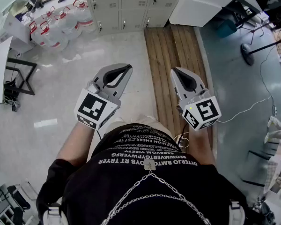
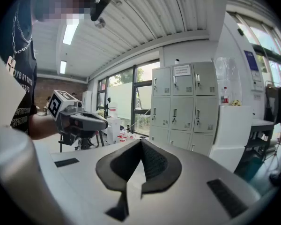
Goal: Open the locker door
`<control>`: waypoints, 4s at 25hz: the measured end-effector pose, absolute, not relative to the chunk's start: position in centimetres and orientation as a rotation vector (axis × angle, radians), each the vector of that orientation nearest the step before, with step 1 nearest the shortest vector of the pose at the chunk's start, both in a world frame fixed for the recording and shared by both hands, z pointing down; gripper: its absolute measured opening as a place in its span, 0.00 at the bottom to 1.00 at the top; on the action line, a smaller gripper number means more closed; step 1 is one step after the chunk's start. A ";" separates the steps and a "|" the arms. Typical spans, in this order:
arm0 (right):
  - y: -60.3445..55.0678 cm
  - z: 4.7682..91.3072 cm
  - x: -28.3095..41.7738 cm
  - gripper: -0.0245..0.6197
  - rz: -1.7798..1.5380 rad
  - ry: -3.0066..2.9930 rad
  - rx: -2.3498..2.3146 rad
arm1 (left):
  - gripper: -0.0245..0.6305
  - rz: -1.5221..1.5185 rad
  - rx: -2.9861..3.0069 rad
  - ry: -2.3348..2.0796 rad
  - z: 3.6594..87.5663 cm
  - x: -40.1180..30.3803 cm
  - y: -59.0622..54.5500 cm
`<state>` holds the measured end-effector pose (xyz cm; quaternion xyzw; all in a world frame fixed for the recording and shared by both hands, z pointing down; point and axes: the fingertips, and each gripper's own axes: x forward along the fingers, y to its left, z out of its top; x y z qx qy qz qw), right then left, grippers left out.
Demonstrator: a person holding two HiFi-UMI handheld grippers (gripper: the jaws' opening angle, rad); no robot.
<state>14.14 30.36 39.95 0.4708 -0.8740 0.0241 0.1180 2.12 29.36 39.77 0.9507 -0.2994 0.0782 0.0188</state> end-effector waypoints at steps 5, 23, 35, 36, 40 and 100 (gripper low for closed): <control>34.2 39.7 11.3 0.03 0.084 -2.529 1.369 | 0.04 0.197 2.934 -0.993 39.2 -2.0 32.8; 33.5 40.2 3.6 0.03 0.306 -2.576 1.269 | 0.04 0.119 2.720 -1.141 42.7 -10.9 35.1; 20.0 41.1 8.4 0.03 0.231 -2.627 1.232 | 0.04 0.244 2.657 -1.435 41.5 -12.1 23.0; 18.5 41.1 9.4 0.03 0.231 -2.628 1.239 | 0.04 0.238 2.662 -1.457 41.0 -11.7 21.6; 14.1 41.3 13.1 0.03 0.249 -2.620 1.265 | 0.04 0.209 2.658 -1.516 40.0 -9.9 16.8; -17.3 42.3 9.9 0.03 0.313 -2.586 1.359 | 0.04 0.242 2.766 -1.370 40.0 -9.5 -17.1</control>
